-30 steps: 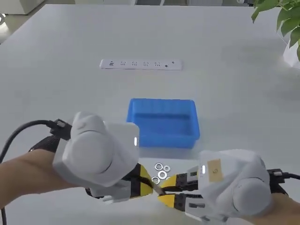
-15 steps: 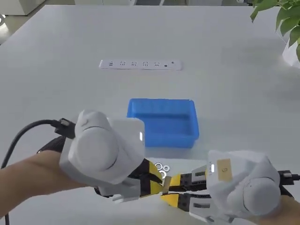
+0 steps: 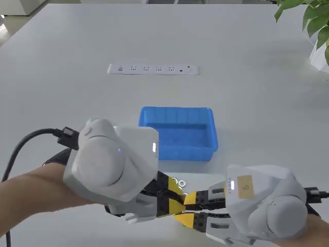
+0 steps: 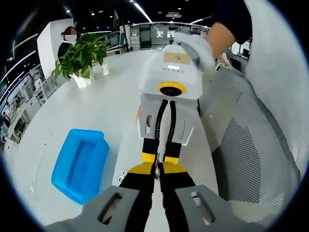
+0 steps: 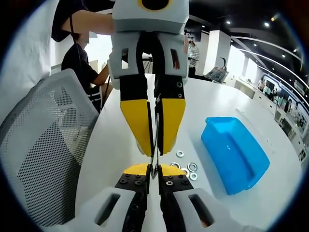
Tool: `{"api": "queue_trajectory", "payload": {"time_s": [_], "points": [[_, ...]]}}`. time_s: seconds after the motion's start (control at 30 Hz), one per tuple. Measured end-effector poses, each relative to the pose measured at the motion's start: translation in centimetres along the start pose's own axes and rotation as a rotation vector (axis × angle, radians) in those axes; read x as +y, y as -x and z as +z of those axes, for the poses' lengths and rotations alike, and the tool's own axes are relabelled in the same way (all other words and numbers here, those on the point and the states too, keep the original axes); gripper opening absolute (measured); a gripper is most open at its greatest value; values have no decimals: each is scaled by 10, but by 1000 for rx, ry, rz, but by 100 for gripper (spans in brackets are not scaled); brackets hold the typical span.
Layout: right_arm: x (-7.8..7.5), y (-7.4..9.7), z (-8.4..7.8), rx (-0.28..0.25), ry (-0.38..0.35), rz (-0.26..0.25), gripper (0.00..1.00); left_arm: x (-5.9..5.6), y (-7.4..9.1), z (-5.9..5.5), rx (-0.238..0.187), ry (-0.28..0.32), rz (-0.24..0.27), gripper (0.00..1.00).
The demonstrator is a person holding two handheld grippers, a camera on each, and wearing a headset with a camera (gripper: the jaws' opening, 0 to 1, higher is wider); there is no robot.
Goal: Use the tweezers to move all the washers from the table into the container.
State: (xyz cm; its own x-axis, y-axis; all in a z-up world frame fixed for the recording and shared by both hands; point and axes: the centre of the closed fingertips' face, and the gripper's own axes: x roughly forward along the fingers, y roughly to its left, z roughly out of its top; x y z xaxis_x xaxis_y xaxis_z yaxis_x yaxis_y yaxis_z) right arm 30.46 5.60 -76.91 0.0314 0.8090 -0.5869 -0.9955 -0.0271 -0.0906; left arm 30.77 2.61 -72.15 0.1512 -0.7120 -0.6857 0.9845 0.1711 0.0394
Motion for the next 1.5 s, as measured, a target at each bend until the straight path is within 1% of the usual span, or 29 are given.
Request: {"api": "queue_trajectory", "payload": {"time_s": [0.13, 0.17, 0.2, 0.27, 0.37, 0.47, 0.53, 0.7, 0.9, 1.03, 1.13, 1.2, 1.3, 1.4, 1.5], "points": [[1, 1, -1, 2, 11, 4, 7, -2, 0, 2, -12, 9, -14, 8], [2, 1, -1, 9, 23, 3, 7, -3, 0, 2, -14, 10, -15, 8], [2, 0, -1, 23, 53, -4, 7, -2, 0, 2, -15, 7, -13, 7], [0, 0, 0, 31, 65, -11, 7, -2, 0, 2, -16, -9, 3, 7], [-2, 0, 2, 20, 45, -12, 7, -1, 5, 4, -48, 23, 26, 7], [0, -1, 2, 20, 44, -9, 7, -1, 9, 5, -62, 37, 41, 7], [1, -2, 1, 23, 40, -7, 7, -2, 9, 5, -59, 27, 46, 7], [1, -2, 2, 19, 34, -4, 8, -2, 10, 5, -66, 31, 49, 7], [3, -3, 5, 17, 51, 0, 9, -3, 12, 6, -70, 27, 33, 6], [3, -5, 7, 10, 46, -2, 10, -4, 16, 4, -71, 23, 16, 6], [2, -7, 8, 9, 47, -6, 11, -2, 17, 2, -70, 29, 17, 6], [0, -8, 8, 10, 44, -11, 11, -1, 17, 2, -67, 19, 22, 6], [-2, -9, 9, 7, 21, -11, 12, 1, 19, 3, -72, 14, 27, 6], [-2, -9, 10, 1, -3, -12, 16, 5, 21, 4, -78, 18, 37, 6], [-4, -8, 6, 12, -4, -20, 19, 9, 22, 3, -73, 17, 44, 6]]}}
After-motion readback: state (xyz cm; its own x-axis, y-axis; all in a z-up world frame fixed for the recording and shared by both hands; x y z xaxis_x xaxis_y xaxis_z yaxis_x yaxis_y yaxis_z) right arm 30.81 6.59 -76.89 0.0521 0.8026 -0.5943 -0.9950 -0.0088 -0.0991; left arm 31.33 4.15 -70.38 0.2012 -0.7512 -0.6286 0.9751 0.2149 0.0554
